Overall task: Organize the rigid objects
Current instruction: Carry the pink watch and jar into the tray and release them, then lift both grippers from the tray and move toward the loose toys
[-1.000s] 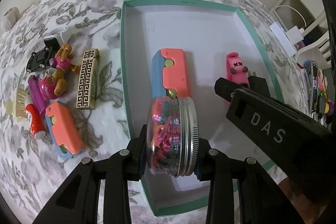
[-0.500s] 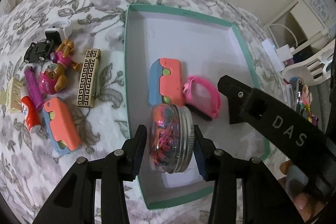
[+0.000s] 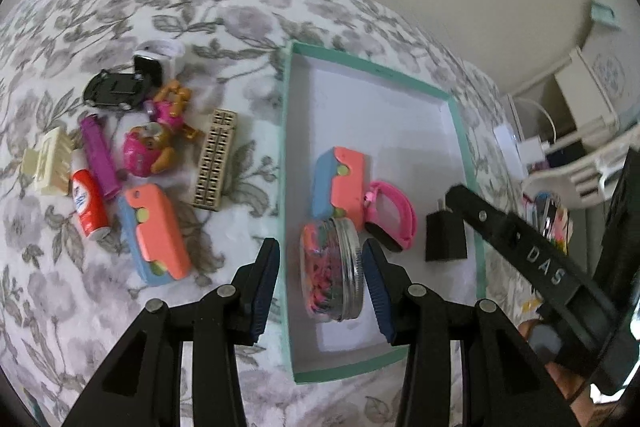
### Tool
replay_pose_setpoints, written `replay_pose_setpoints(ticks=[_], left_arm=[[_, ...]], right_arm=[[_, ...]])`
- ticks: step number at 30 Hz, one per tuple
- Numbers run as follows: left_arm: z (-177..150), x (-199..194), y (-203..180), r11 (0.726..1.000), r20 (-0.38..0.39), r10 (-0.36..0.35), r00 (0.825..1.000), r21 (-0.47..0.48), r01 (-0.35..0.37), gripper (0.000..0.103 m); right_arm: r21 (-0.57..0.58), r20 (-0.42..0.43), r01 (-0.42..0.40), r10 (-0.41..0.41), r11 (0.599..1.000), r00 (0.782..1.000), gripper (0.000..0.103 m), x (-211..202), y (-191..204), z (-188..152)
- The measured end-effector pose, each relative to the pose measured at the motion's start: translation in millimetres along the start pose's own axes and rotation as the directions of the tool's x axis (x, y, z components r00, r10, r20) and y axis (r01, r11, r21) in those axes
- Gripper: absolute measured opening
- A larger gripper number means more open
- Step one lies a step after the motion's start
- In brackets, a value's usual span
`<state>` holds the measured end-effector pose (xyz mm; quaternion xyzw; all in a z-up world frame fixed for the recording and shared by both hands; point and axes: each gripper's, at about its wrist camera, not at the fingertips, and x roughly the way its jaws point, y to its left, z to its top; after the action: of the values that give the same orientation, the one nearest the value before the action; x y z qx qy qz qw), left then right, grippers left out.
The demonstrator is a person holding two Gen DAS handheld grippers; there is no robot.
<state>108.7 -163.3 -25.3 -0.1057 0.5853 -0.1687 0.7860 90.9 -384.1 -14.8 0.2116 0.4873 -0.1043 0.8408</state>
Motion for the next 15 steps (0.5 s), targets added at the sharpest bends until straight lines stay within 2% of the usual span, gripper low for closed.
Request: replay_pose_setpoints(ticks=[5,9,15], left_arm=[[2,-3,13,0.992,0.027,0.124,0.992,-0.029,-0.123,0.044],[2,5,21,0.991,-0.017,0.123,0.992,-0.06,-0.124,0.044],[-2,10,3,0.994,-0.028,0.113,0.993,0.012,-0.112,0.044]], right_arm=[[-0.002,-0.006,-0.001,0.001,1.0,1.0,0.061,2,1,-1],[0.001,-0.009,-0.003,0.004,1.0,1.0,0.061,3,1,-1],[0.001,-0.02,0.0,0.0,1.0,1.0,0.061,6,1,-2]])
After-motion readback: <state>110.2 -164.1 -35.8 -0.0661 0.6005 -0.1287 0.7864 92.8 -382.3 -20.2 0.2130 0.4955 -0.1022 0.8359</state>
